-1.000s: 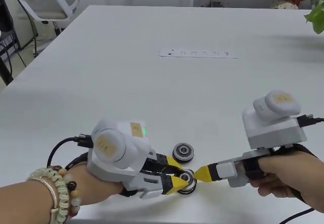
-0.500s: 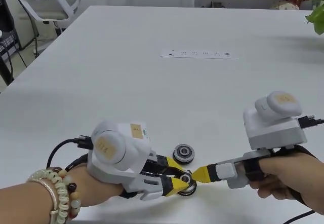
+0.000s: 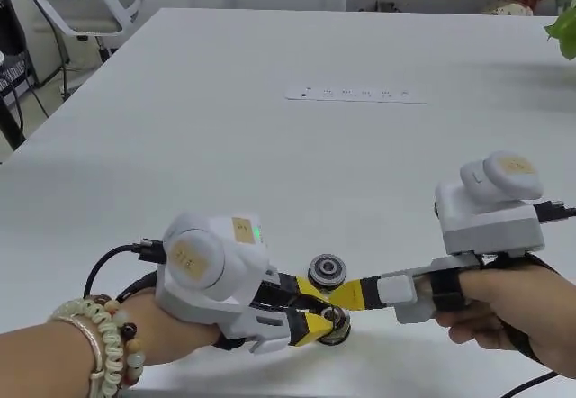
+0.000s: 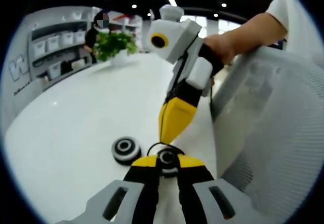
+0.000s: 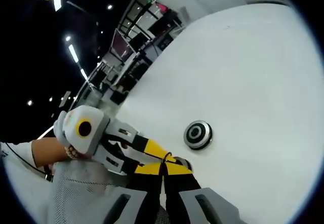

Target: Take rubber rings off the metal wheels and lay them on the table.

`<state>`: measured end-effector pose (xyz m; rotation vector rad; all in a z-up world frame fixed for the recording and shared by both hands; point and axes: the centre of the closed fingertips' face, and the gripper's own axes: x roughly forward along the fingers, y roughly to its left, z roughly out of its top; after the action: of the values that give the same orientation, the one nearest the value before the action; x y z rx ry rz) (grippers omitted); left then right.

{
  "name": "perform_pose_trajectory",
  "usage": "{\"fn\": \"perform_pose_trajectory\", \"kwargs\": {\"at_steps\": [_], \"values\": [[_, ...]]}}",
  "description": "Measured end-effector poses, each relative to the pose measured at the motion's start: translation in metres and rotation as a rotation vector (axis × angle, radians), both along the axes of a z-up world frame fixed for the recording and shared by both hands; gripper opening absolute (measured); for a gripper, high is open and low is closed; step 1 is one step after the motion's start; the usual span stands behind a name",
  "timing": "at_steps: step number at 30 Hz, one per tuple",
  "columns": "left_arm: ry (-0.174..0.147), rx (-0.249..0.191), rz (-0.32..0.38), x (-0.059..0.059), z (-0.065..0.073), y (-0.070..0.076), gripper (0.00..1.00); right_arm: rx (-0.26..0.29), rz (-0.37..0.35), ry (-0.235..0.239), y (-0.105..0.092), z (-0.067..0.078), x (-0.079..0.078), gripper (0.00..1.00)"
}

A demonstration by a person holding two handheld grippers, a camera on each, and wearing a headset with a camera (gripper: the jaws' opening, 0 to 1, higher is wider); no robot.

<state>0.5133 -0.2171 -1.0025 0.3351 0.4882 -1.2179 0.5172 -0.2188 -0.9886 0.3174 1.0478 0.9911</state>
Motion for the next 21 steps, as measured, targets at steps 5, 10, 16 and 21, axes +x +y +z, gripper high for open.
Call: {"fn": "perform_pose_trajectory", "kwargs": {"at_steps": [5, 10, 16, 21], "values": [[0.015, -0.003, 0.007, 0.0, 0.0, 0.0, 0.14, -0.044, -0.017, 0.006, -0.009, -0.01, 0.004, 0.0], [0.008, 0.026, -0.005, -0.001, 0.001, -0.001, 0.14, -0.059, 0.0, -0.01, -0.002, -0.011, 0.001, 0.0], [0.06, 0.035, -0.009, -0.004, 0.004, 0.001, 0.19, -0.07, 0.017, -0.017, -0.003, -0.012, 0.001, 0.0], [0.033, 0.008, -0.039, -0.009, 0.02, -0.004, 0.32, -0.069, 0.016, -0.029, -0.003, -0.01, 0.003, 0.0]]}}
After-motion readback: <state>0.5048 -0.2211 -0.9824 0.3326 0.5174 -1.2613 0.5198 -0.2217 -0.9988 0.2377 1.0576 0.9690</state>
